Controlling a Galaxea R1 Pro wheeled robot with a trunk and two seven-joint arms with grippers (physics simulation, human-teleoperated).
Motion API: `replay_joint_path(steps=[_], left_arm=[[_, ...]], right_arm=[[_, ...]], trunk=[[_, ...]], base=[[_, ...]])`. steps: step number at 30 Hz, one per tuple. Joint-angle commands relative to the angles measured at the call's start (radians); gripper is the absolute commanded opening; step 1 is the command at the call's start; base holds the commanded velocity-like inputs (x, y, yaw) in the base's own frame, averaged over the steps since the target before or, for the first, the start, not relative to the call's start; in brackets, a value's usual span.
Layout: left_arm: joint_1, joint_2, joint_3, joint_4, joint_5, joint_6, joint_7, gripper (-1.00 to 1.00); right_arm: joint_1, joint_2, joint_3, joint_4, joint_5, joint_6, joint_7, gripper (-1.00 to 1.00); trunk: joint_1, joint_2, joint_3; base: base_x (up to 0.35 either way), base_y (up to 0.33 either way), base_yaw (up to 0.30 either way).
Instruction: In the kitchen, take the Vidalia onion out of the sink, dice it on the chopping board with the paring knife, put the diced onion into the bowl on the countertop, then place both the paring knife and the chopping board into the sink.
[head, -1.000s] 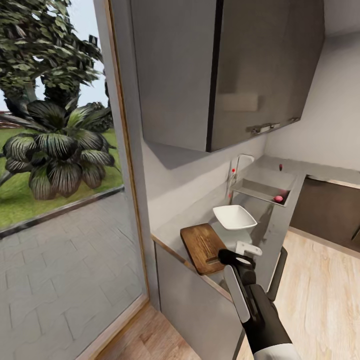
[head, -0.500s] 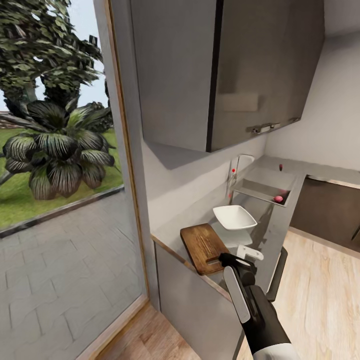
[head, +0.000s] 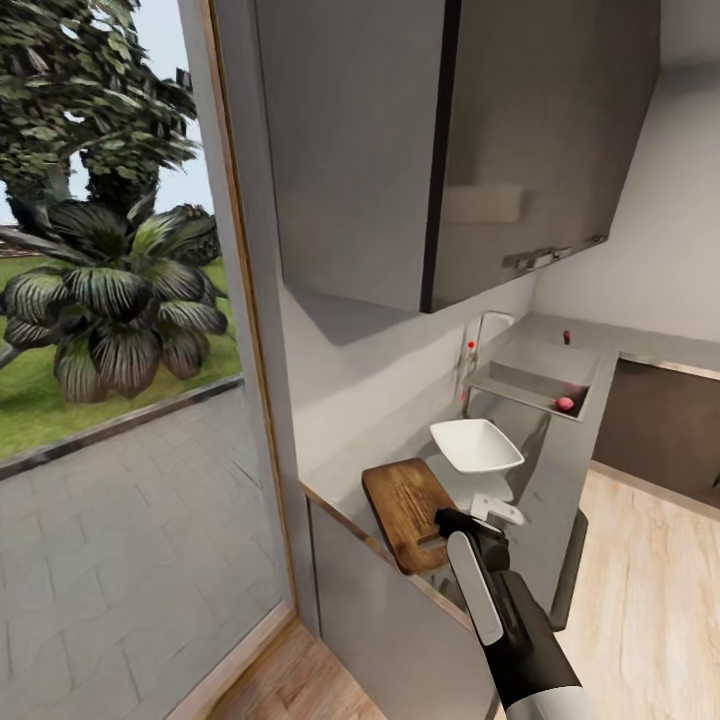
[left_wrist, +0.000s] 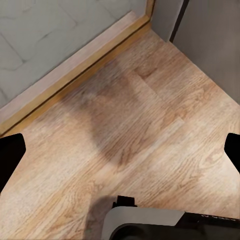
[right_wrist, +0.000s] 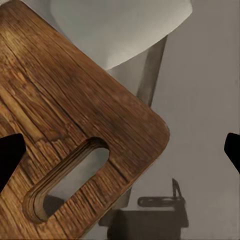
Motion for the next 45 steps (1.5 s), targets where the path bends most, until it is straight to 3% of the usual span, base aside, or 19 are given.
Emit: replay_joint_path(steps=[1, 20, 26, 45], left_arm=[[0.000, 0.000, 0.002, -0.001, 0.003, -0.001, -0.002, 1.00], [0.000, -0.001, 0.001, -0.001, 0.003, -0.001, -0.002, 1.00], [0.000, -0.002, 0.000, 0.000, 0.003, -0.001, -0.002, 1.00], [0.000, -0.003, 0.002, 0.014, 0.001, -0.001, -0.002, 1.00]], right_arm=[[-0.001, 0.000, 0.001, -0.001, -0.008, 0.002, -0.009, 1.00], [-0.001, 0.000, -0.001, 0.062, -0.010, -0.001, -0.009, 1.00], [-0.001, 0.000, -0.069, 0.067, -0.009, -0.002, -0.022, 1.00], [-0.001, 0.000, -0.084, 0.105, -0.010, -0.005, -0.027, 1.00]], trunk=[[0.001, -0.002, -0.002], [0.001, -0.002, -0.007], [0.001, -0.002, -0.011], [0.001, -0.002, -0.026]], base=[[0.066, 0.027, 0.000], [0.007, 0.003, 0.000], [0.000, 0.000, 0.000], [0.000, 0.039, 0.000]])
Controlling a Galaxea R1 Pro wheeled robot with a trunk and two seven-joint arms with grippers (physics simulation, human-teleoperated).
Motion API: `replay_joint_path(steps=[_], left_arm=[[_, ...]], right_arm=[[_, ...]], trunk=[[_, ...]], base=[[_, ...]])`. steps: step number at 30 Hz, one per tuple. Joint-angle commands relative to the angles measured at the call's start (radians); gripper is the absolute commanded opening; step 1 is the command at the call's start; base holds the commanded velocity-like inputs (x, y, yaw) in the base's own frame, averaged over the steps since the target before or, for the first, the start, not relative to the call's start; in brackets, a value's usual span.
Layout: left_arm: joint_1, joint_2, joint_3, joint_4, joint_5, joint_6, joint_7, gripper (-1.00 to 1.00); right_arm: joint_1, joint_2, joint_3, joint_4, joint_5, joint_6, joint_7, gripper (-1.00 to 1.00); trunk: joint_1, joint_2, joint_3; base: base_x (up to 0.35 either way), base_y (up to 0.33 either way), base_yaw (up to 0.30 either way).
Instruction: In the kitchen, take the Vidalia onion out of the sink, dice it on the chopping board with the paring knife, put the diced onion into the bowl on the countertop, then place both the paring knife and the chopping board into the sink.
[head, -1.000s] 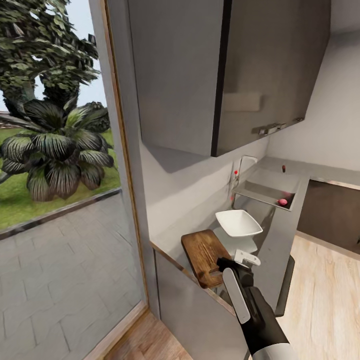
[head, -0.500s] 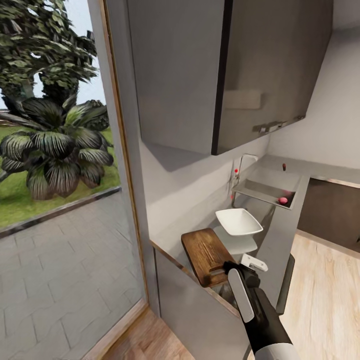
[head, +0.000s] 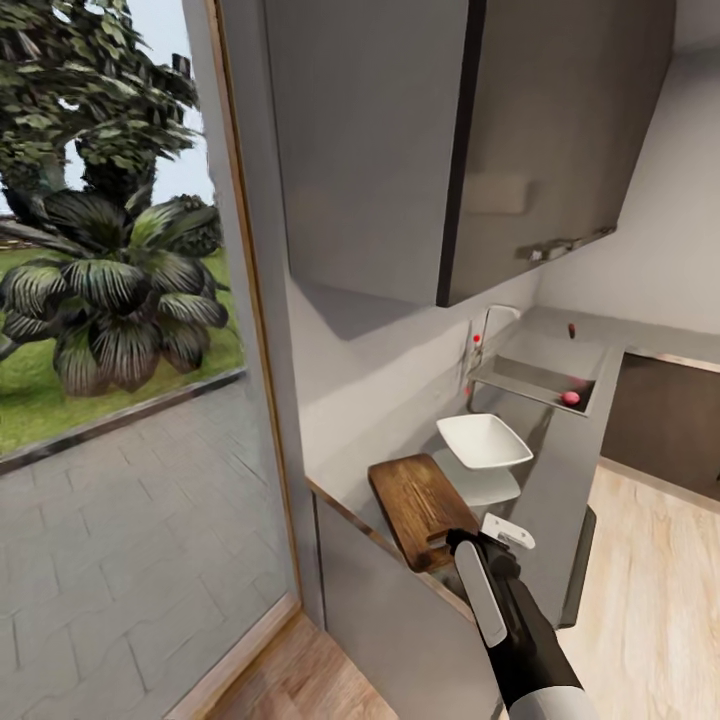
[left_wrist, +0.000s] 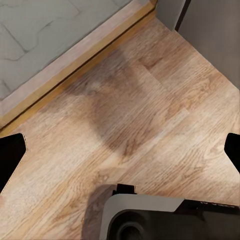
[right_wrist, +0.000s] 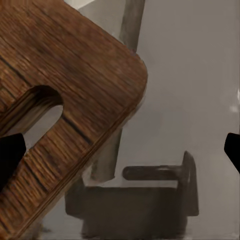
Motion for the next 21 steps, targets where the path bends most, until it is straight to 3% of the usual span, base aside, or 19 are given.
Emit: replay_joint_path(steps=[1, 21], left_arm=[[0.000, 0.000, 0.002, -0.001, 0.003, -0.001, -0.002, 1.00], [0.000, 0.000, 0.002, -0.001, 0.003, -0.001, -0.002, 1.00]], right_arm=[[-0.001, 0.001, -0.001, -0.001, -0.007, 0.003, -0.006, 1.00], [-0.001, 0.001, -0.001, -0.001, -0.007, 0.004, -0.006, 1.00]], trunk=[[0.001, -0.002, -0.003], [0.001, -0.002, -0.012]], base=[[0.000, 0.223, 0.000], [0.000, 0.028, 0.000]])
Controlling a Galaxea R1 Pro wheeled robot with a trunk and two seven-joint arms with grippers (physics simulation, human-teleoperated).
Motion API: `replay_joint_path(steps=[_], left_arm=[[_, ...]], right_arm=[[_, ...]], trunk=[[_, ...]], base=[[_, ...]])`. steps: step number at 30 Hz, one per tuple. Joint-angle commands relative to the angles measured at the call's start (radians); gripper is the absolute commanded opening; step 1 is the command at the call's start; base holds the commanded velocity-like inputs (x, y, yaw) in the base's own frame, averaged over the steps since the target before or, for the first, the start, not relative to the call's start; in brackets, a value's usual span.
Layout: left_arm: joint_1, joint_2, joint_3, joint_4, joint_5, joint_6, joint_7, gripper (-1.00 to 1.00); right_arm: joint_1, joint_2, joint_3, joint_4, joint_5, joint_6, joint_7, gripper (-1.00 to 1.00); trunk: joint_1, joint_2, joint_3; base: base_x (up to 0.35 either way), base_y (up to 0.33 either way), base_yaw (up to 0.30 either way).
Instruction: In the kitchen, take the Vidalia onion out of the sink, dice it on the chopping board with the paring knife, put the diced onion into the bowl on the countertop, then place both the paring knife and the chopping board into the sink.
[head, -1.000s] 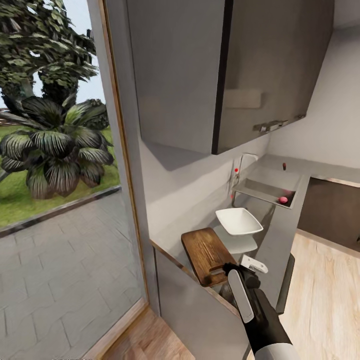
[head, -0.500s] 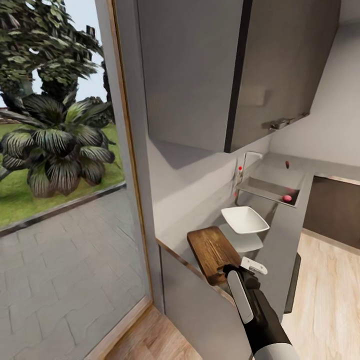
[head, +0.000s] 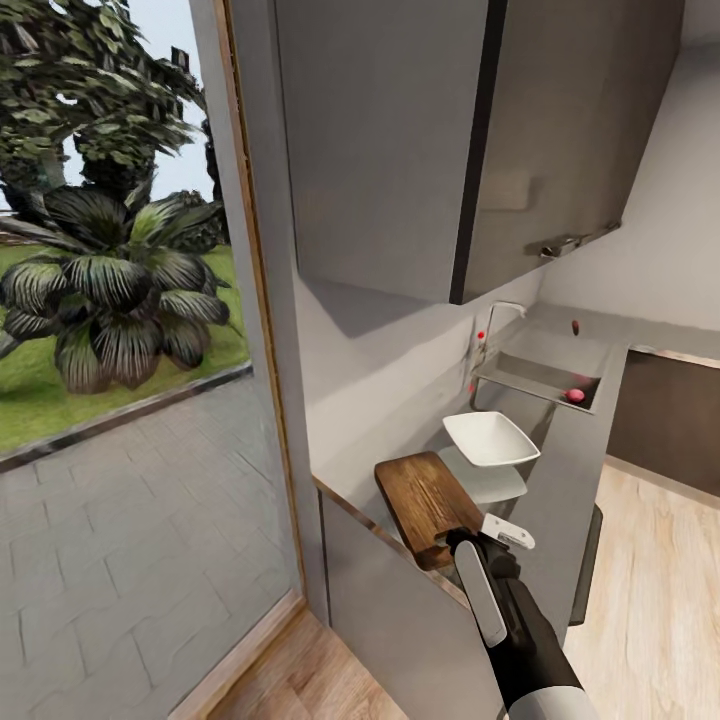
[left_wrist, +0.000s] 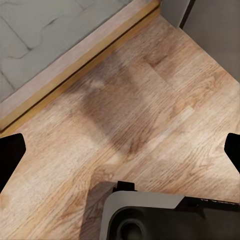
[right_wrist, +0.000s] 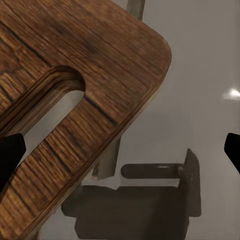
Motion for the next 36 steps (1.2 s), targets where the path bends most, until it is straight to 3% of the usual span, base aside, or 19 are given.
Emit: replay_joint_path(steps=[1, 22, 36], left_arm=[[0.000, 0.000, 0.002, -0.001, 0.003, -0.001, -0.002, 1.00], [0.000, 0.000, 0.002, 0.000, 0.003, -0.001, -0.002, 1.00], [0.000, 0.000, 0.002, 0.006, 0.001, -0.001, -0.002, 1.00]], right_arm=[[-0.001, 0.001, -0.001, -0.001, -0.007, 0.003, -0.006, 1.00], [-0.001, 0.001, -0.002, 0.016, -0.007, 0.002, -0.006, 1.00], [-0.001, 0.001, -0.003, 0.017, -0.006, 0.002, -0.008, 1.00]], trunk=[[0.001, -0.002, -0.002], [0.001, -0.002, -0.002], [0.001, -0.002, -0.002]], base=[[0.000, 0.000, 0.000], [0.073, 0.042, 0.000], [0.000, -0.076, 0.000]])
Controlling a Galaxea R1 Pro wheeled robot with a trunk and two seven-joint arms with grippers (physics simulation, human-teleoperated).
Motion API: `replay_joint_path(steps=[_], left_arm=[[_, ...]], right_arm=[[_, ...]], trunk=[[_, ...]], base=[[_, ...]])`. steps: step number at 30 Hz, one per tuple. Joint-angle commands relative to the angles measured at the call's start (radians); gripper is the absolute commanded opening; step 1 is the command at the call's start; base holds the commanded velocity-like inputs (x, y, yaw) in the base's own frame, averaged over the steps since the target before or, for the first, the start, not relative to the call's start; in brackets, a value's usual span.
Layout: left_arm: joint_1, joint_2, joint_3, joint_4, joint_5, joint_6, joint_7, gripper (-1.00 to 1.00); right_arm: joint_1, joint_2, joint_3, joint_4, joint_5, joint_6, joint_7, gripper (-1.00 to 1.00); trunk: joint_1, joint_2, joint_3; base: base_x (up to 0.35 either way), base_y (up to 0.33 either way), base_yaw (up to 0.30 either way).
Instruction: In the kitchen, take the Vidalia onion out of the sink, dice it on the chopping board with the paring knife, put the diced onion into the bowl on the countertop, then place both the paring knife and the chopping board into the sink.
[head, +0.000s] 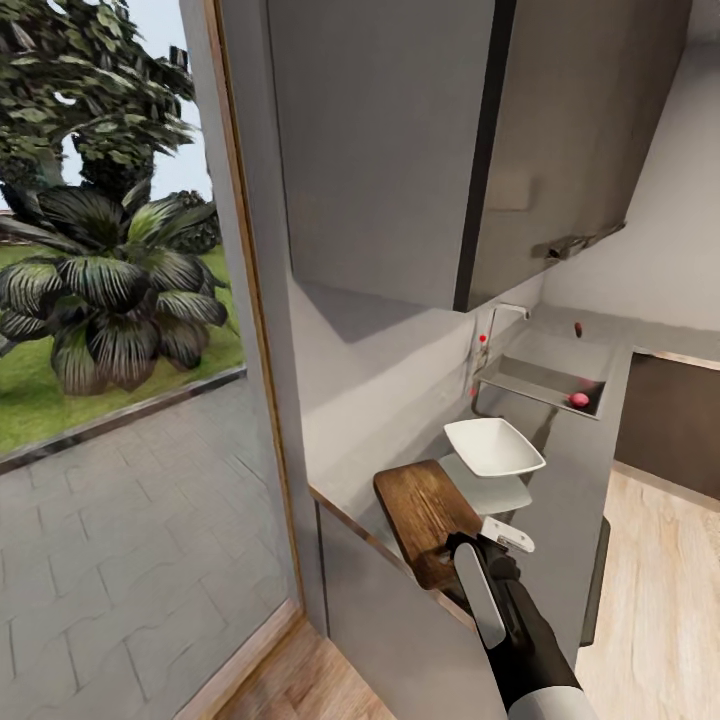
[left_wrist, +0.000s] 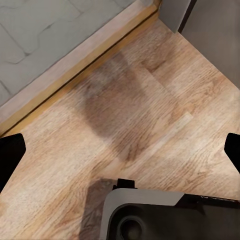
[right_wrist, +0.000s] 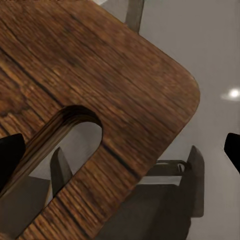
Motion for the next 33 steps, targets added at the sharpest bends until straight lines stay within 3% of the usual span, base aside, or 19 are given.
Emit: replay_joint_path(steps=[1, 15, 23, 33], left_arm=[[0.000, 0.000, 0.002, -0.001, 0.003, -0.001, -0.002, 1.00], [0.000, 0.000, 0.001, -0.001, 0.003, -0.001, -0.002, 1.00], [0.000, 0.000, 0.002, -0.001, 0.003, -0.001, -0.002, 1.00], [0.000, 0.000, 0.002, 0.000, 0.003, -0.001, -0.002, 1.00]], right_arm=[[-0.001, 0.001, 0.000, -0.001, -0.007, 0.003, -0.006, 1.00], [-0.001, 0.001, -0.001, 0.019, -0.007, 0.000, -0.008, 1.00], [-0.001, 0.001, -0.001, 0.020, -0.007, -0.003, -0.066, 1.00], [-0.001, 0.001, 0.000, 0.020, -0.007, -0.003, -0.071, 1.00]], trunk=[[0.001, -0.002, -0.002], [0.001, -0.002, -0.002], [0.001, -0.002, -0.006], [0.001, -0.002, -0.007]], base=[[0.000, -0.004, 0.000], [0.000, 0.000, 0.000], [0.000, 0.000, 0.000], [0.000, 0.000, 0.000]])
